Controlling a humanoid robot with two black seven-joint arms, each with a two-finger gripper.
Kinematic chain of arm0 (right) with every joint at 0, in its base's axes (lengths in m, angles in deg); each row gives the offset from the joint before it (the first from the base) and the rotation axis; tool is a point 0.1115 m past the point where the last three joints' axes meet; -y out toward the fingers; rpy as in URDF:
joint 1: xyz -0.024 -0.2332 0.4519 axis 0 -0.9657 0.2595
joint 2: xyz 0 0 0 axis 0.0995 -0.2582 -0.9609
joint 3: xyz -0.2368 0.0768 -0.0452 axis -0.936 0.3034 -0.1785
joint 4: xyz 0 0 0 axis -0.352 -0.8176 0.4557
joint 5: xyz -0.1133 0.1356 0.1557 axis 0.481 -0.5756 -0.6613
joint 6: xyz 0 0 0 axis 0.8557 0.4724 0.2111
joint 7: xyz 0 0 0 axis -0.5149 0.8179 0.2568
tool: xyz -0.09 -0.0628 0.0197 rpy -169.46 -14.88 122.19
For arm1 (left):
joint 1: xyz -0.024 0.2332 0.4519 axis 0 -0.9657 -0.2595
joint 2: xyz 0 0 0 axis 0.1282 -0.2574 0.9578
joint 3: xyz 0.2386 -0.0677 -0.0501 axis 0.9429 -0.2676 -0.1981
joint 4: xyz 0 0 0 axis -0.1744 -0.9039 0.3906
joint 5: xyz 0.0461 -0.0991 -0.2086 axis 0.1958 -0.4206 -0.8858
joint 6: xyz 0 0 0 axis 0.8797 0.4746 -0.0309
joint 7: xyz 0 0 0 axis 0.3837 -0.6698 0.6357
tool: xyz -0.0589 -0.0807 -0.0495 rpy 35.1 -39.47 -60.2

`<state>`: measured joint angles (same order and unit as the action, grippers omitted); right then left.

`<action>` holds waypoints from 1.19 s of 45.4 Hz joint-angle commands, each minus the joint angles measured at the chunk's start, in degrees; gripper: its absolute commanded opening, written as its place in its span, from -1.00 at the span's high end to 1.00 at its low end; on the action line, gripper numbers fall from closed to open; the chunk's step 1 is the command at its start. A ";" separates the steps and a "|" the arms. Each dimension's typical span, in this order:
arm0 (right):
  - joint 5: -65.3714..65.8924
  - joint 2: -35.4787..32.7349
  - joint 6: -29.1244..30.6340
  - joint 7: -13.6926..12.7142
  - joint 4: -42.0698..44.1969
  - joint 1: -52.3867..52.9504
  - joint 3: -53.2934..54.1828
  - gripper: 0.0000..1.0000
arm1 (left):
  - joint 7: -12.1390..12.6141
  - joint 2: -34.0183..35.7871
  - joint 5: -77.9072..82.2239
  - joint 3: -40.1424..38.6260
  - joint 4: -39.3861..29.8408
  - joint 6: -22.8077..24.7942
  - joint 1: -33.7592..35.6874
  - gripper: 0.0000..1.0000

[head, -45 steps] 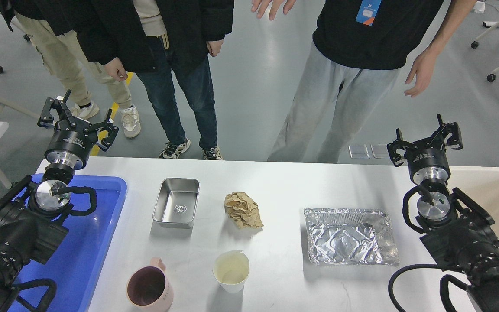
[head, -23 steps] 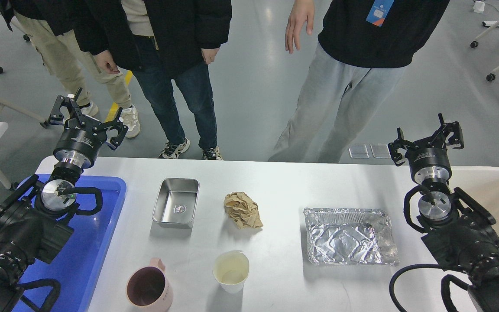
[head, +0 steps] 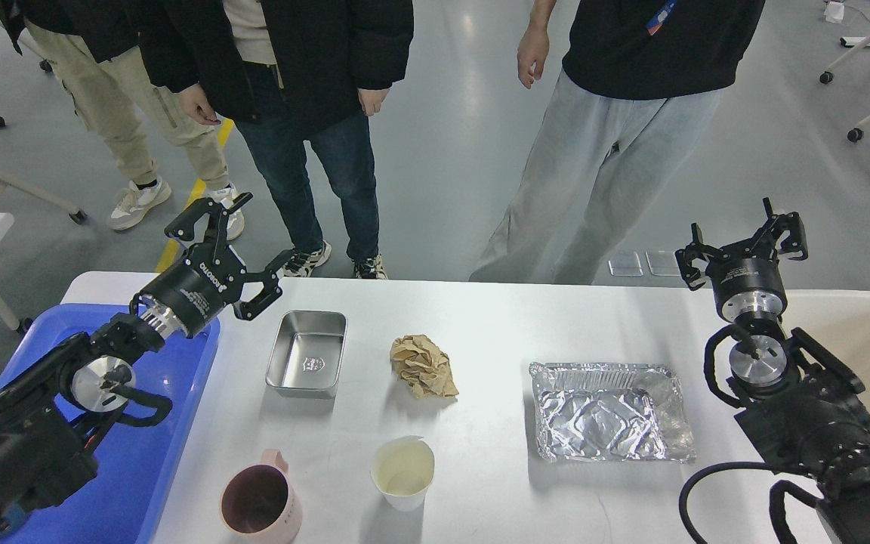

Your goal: Tidy desktop

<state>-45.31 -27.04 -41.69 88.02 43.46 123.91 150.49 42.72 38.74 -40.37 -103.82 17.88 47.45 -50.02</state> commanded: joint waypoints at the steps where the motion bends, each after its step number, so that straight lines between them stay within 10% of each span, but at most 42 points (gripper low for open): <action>1: 0.00 0.08 0.04 0.00 0.01 -0.33 -0.08 -1.00 | 0.30 6.45 1.96 2.91 -9.16 -2.15 -4.84 -0.92; 23: 0.09 0.78 0.12 0.09 -0.08 -1.13 -0.43 -1.00 | 4.43 41.70 4.86 5.37 -44.14 -9.44 -24.00 -0.92; 54: 0.17 1.58 0.12 0.26 -0.08 -2.09 -3.51 -1.00 | 12.08 71.50 5.39 10.38 -56.98 -11.38 -28.22 -0.92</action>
<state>-45.14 -25.50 -41.56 88.16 43.36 121.86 148.37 52.41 106.30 -35.35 -93.53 -39.11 35.49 -77.98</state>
